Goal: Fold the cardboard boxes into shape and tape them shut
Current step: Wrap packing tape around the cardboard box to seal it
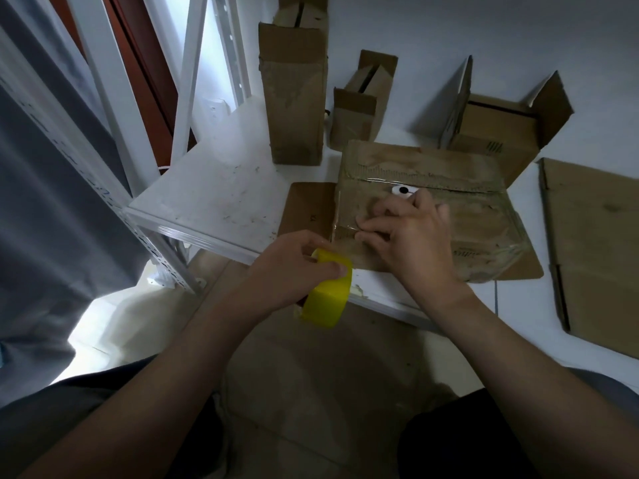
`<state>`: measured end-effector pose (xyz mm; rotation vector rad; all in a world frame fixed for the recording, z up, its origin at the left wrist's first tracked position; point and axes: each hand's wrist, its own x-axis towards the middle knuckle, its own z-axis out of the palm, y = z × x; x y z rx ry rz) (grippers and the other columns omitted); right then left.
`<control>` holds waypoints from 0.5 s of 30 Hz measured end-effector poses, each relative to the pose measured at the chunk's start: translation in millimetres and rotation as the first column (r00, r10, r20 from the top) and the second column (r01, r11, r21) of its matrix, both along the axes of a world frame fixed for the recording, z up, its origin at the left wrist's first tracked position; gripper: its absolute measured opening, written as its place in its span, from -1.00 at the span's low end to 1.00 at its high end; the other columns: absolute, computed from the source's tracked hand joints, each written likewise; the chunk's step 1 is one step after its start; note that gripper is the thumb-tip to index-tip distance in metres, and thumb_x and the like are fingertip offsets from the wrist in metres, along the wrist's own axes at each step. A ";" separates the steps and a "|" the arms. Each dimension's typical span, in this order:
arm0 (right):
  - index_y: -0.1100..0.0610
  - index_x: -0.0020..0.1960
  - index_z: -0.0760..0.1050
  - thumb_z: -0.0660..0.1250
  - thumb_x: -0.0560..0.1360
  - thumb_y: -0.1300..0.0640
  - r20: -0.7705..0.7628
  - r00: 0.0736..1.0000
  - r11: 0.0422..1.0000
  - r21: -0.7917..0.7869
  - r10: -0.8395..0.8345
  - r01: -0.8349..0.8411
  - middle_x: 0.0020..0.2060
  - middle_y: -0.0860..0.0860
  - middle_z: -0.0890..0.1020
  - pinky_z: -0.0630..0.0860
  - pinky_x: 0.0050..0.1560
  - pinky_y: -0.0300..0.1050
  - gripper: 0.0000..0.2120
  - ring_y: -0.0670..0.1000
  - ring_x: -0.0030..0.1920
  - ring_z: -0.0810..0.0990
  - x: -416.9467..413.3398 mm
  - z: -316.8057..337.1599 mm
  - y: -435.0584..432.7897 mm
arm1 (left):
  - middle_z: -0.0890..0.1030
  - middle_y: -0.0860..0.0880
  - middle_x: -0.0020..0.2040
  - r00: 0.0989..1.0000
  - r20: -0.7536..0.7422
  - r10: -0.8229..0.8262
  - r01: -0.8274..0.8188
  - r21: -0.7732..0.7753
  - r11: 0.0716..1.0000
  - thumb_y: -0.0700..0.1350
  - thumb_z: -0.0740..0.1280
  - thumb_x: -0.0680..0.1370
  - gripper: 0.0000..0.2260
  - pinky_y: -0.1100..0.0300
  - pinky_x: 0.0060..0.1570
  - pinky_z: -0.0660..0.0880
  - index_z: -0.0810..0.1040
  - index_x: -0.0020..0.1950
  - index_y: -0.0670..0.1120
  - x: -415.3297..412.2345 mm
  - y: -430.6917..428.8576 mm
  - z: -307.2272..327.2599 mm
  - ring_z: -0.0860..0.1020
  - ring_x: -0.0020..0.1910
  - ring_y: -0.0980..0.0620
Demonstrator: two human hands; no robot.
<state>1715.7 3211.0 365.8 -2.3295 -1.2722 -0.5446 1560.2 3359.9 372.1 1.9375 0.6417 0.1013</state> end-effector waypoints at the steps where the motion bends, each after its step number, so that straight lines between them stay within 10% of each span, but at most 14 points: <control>1: -0.14 -0.08 0.73 0.51 0.44 -0.07 -0.022 1.000 1.000 0.006 0.000 0.000 -0.05 -0.19 0.62 0.08 -0.04 -0.08 -0.93 0.08 0.01 0.41 -0.8 0.9 0.0 | 0.61 0.19 0.01 1.000 0.018 -0.017 0.017 -0.023 1.000 0.25 0.48 0.29 -0.65 0.03 -0.17 0.68 0.57 0.04 0.27 -0.7 -3.0 1.5 0.64 -0.08 0.17; 5: -0.10 -0.11 0.72 0.42 0.54 -0.10 -0.193 0.974 0.986 0.138 0.120 -0.094 -0.12 -0.21 0.68 0.24 -0.01 -0.04 -0.86 0.06 0.01 0.49 -0.6 12.4 -2.6 | 0.67 0.23 -0.04 0.990 0.123 -0.063 0.072 -0.071 0.995 0.19 0.50 0.34 -0.70 0.10 -0.23 0.68 0.55 0.03 0.33 -2.2 -11.4 6.8 0.65 -0.10 0.27; 11: -0.06 -0.03 0.74 0.49 0.49 -0.02 -0.642 0.680 0.936 0.242 0.353 -0.257 -0.10 -0.16 0.70 0.56 0.02 -0.11 -0.91 -0.07 0.01 0.63 -3.9 42.9 -33.2 | 0.59 0.32 0.08 0.934 0.318 -0.164 0.157 0.046 0.986 0.08 0.51 0.46 -0.66 0.41 -0.19 0.57 0.47 0.11 0.39 7.1 -27.0 24.8 0.61 0.03 0.29; 15: 0.10 -0.14 0.73 0.51 0.49 0.22 -0.616 0.703 0.911 0.396 0.357 -0.116 -0.19 -0.05 0.71 0.50 -0.09 -0.19 -0.94 -0.07 -0.12 0.65 -5.3 53.7 -52.0 | 0.62 0.25 0.06 0.889 0.415 -0.194 0.196 0.039 0.980 0.04 0.50 0.44 -0.63 0.35 -0.16 0.59 0.48 0.10 0.43 20.7 -46.9 36.2 0.65 0.00 0.22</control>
